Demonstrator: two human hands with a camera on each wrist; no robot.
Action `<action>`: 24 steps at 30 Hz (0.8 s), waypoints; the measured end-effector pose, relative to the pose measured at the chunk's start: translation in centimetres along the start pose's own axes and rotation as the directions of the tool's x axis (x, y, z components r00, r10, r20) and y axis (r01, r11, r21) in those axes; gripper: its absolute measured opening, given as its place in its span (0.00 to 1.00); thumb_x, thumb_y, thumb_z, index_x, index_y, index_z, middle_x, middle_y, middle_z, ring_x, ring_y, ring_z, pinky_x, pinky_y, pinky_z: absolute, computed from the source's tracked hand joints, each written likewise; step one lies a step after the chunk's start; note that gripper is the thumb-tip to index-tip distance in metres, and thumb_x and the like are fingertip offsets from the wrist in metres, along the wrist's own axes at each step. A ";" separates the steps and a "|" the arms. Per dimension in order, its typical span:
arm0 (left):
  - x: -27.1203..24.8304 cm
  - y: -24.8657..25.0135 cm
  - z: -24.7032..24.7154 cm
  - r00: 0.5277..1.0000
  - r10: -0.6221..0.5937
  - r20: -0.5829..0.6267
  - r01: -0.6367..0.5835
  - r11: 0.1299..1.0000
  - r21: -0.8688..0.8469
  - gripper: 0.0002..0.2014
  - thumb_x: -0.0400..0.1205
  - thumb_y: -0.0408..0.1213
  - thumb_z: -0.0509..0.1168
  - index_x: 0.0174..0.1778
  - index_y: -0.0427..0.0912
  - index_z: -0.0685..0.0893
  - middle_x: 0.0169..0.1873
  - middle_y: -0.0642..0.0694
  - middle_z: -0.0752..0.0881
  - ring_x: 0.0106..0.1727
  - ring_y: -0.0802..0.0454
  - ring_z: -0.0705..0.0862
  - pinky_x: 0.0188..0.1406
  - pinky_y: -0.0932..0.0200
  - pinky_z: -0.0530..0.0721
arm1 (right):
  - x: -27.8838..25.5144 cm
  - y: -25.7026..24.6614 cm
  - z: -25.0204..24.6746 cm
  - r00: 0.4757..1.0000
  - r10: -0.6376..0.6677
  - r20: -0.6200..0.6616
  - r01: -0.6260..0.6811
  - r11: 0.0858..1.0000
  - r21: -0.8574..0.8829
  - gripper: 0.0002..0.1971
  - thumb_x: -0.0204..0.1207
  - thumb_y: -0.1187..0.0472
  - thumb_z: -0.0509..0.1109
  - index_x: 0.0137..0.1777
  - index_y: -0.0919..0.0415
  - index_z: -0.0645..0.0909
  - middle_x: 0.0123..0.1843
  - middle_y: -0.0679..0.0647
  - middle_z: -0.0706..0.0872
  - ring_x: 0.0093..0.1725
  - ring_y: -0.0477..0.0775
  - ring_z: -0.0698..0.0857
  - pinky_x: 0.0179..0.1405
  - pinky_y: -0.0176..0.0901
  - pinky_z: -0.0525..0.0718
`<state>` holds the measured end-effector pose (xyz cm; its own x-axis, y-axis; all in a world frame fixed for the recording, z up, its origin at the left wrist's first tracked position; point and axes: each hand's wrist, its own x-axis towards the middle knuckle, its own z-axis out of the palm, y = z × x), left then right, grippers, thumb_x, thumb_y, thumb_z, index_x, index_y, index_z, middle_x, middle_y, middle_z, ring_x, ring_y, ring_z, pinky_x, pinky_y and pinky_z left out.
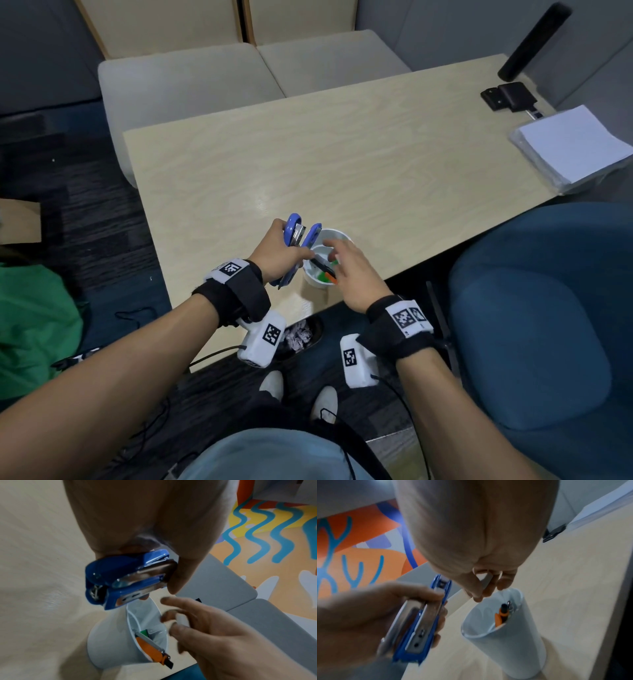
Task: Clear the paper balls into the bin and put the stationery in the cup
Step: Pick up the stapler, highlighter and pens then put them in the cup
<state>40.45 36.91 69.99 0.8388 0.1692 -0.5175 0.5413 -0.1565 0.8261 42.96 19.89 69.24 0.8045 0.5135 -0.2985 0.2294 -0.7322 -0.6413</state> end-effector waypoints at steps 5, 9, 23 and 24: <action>0.5 -0.1 -0.2 1.000 0.004 -0.005 -0.004 1.000 -0.020 0.26 0.72 0.38 0.72 0.62 0.42 0.67 0.47 0.36 0.81 0.40 0.42 0.82 0.48 0.45 0.83 | 0.5 0.7 0.3 0.991 0.011 -0.136 -0.011 1.000 0.001 0.27 0.79 0.61 0.64 0.77 0.51 0.64 0.70 0.52 0.78 0.67 0.57 0.77 0.67 0.56 0.78; 0.9 0.9 0.0 0.999 0.014 0.040 -0.011 0.997 -0.075 0.22 0.72 0.48 0.68 0.55 0.43 0.70 0.40 0.44 0.80 0.39 0.43 0.80 0.44 0.50 0.79 | -1.6 3.3 -1.5 0.926 0.171 -0.336 -0.102 0.972 0.212 0.22 0.80 0.64 0.60 0.73 0.54 0.70 0.63 0.53 0.83 0.60 0.53 0.81 0.60 0.47 0.79; 3.7 3.6 1.5 0.936 0.240 0.256 -0.347 0.518 0.782 0.23 0.71 0.53 0.71 0.57 0.48 0.75 0.48 0.44 0.86 0.45 0.40 0.83 0.42 0.48 0.81 | -5.3 9.1 -1.9 0.849 0.351 -0.394 -0.210 0.910 0.358 0.16 0.78 0.65 0.63 0.64 0.55 0.79 0.51 0.51 0.87 0.56 0.53 0.84 0.60 0.47 0.80; 3.8 3.9 1.5 0.935 0.228 0.272 -0.346 0.420 0.839 0.22 0.71 0.51 0.72 0.55 0.47 0.75 0.46 0.44 0.85 0.42 0.40 0.81 0.38 0.50 0.78 | -5.4 9.2 -1.9 0.850 0.355 -0.389 -0.215 0.908 0.359 0.15 0.78 0.65 0.63 0.64 0.54 0.79 0.51 0.50 0.87 0.56 0.53 0.84 0.60 0.46 0.80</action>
<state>45.82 35.47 70.89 0.9235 -0.1422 -0.3562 -0.0139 -0.9405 0.3396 41.80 9.49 66.28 0.9784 0.0024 -0.2067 -0.1616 -0.6148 -0.7719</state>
